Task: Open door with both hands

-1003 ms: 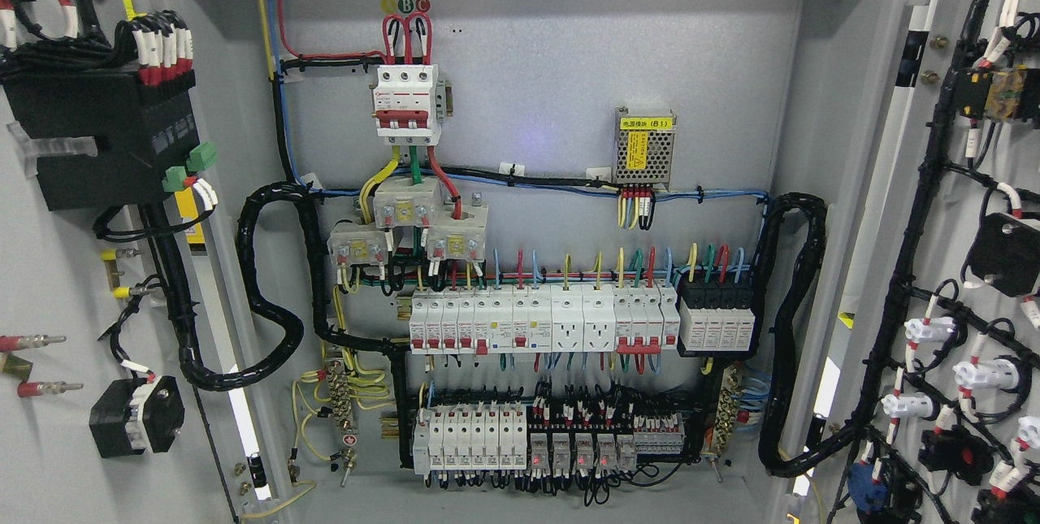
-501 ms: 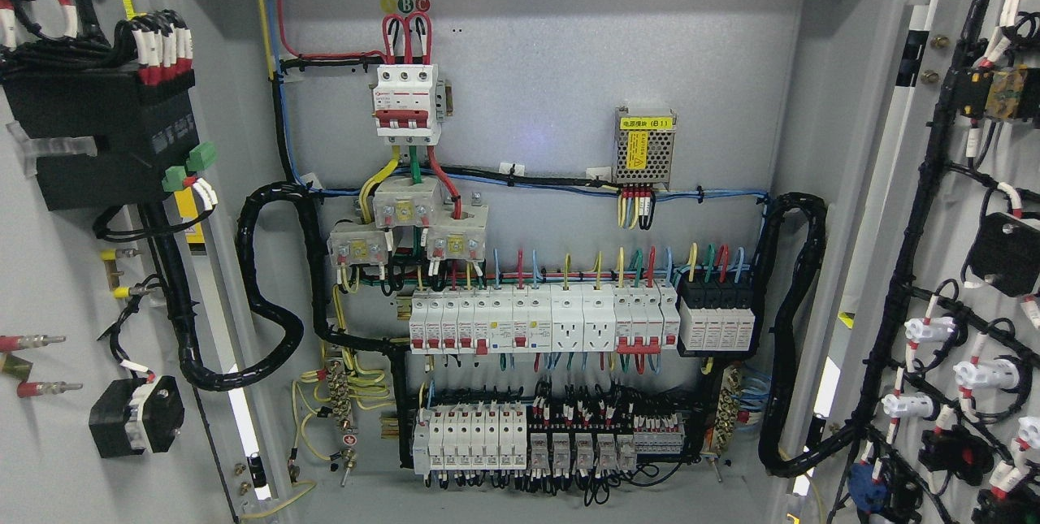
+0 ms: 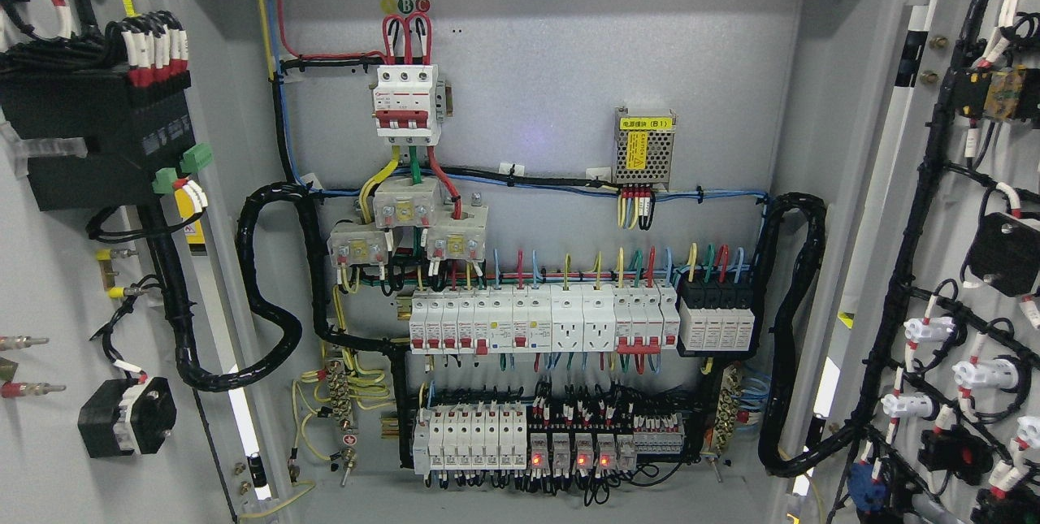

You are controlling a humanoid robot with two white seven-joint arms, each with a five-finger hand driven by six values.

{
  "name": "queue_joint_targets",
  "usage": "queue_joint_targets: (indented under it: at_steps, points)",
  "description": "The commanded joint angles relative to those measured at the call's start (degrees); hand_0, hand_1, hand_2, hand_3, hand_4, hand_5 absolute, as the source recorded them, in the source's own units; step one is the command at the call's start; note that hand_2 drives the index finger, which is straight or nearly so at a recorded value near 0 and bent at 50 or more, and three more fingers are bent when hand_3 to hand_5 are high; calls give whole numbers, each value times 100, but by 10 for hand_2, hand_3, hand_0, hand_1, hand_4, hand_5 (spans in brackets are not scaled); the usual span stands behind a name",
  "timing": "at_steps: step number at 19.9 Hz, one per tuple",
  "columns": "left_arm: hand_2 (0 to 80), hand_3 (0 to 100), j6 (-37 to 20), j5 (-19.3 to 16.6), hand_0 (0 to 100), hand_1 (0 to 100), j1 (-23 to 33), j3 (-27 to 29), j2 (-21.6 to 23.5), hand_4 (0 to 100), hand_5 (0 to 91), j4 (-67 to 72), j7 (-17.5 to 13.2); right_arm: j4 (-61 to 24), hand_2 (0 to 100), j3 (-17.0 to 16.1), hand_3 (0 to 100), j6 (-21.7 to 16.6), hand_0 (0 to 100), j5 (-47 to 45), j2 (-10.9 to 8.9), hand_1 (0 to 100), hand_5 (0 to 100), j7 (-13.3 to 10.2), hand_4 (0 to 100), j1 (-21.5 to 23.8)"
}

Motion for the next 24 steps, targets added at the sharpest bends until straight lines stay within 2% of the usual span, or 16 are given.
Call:
queue_joint_targets:
  at_steps: [1, 5, 8, 13, 17, 21, 24]
  points:
    - [0, 0, 39, 343, 0, 0, -59, 514, 470, 0, 0, 356, -9, 2, 0, -226, 0, 41, 211, -62, -85, 99, 0, 7, 0, 0]
    - [0, 0, 47, 395, 0, 0, -147, 777, 532, 0, 0, 681, -9, 37, 0, -235, 0, 58, 211, -80, -58, 99, 0, 7, 0, -9]
    - [0, 0, 47, 597, 0, 0, -121, 919, 821, 0, 0, 840, -18, 46, 0, -244, 0, 58, 211, -80, -23, 99, 0, 7, 0, -9]
    - [0, 0, 47, 606, 0, 0, -42, 1173, 927, 0, 0, 989, -281, 81, 0, -481, 0, 58, 212, -89, 91, 97, 0, 7, 0, 0]
    - [0, 0, 144, 624, 0, 0, -42, 1367, 927, 0, 0, 1270, -308, 108, 0, -683, 0, 50, 212, -246, 170, 97, 0, 7, 0, 17]
    - [0, 0, 346, 826, 0, 0, -129, 1367, 1023, 0, 0, 1674, -308, 116, 0, -736, 0, 41, 212, -405, 197, 96, 0, 24, 0, 175]
    - [0, 0, 408, 1115, 0, 0, -165, 1332, 1383, 0, 0, 2000, -317, 116, 0, -771, 0, 32, 212, -414, 205, 96, 0, 16, 0, 219]
